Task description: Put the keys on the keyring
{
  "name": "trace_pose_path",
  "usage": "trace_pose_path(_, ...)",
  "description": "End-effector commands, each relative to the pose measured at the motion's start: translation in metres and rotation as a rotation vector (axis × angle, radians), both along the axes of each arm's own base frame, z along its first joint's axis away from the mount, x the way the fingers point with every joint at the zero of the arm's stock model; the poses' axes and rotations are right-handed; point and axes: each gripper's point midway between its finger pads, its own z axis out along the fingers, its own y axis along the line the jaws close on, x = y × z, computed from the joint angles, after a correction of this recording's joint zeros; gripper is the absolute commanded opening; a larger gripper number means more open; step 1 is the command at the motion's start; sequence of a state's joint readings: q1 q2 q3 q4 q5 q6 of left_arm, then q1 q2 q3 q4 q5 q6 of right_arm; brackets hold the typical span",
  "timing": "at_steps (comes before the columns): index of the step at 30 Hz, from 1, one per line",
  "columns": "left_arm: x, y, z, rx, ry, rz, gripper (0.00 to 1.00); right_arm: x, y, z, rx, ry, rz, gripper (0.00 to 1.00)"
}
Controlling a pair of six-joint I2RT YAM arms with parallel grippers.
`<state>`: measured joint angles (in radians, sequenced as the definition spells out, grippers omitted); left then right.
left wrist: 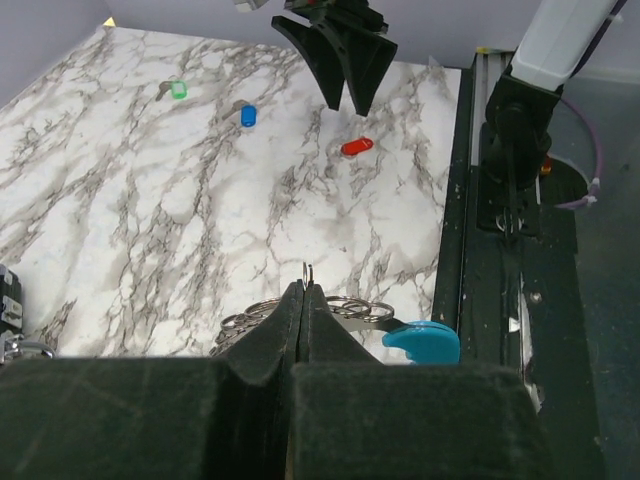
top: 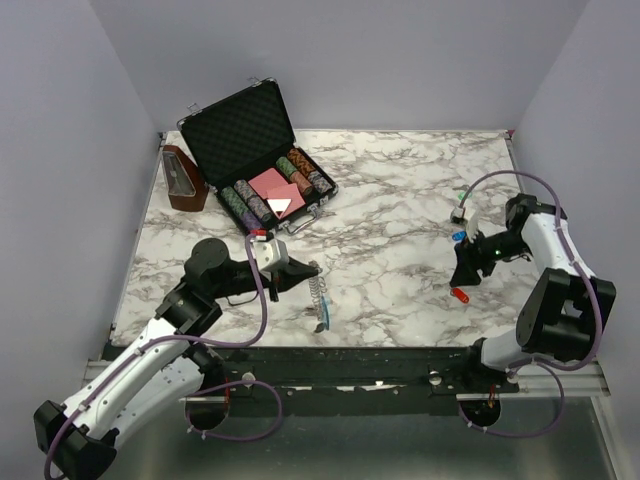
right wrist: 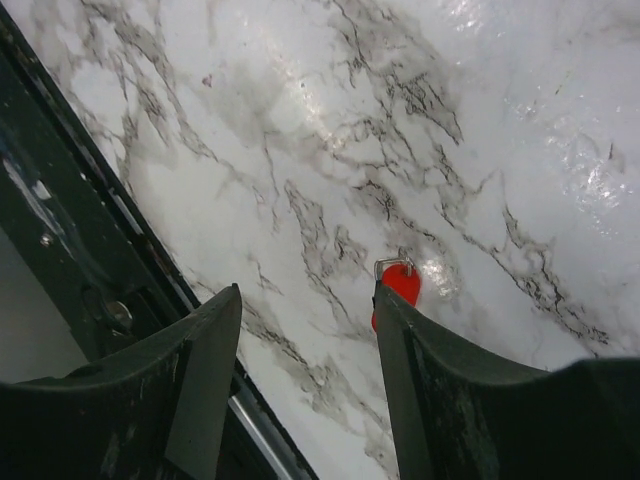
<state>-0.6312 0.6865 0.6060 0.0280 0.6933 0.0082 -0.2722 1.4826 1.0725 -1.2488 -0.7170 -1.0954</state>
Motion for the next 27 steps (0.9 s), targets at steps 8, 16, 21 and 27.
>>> trace_pose_path(8,-0.011,0.01,0.004,0.017,-0.132,-0.026,0.0,0.019,-0.015,-0.044,-0.086,-0.199,0.153,0.69)
trace_pose_path(16,-0.016,0.007,0.001,0.028,-0.121,-0.064,0.0,0.024,-0.017,-0.066,-0.05,-0.054,0.009,0.6)
trace_pose_path(21,-0.016,0.006,0.0,0.03,-0.116,-0.071,0.0,0.025,-0.022,-0.07,-0.063,-0.043,-0.037,0.59)
trace_pose_path(27,-0.016,0.006,-0.001,0.036,-0.11,-0.073,0.0,0.017,-0.031,-0.079,-0.062,-0.002,-0.06,0.54)
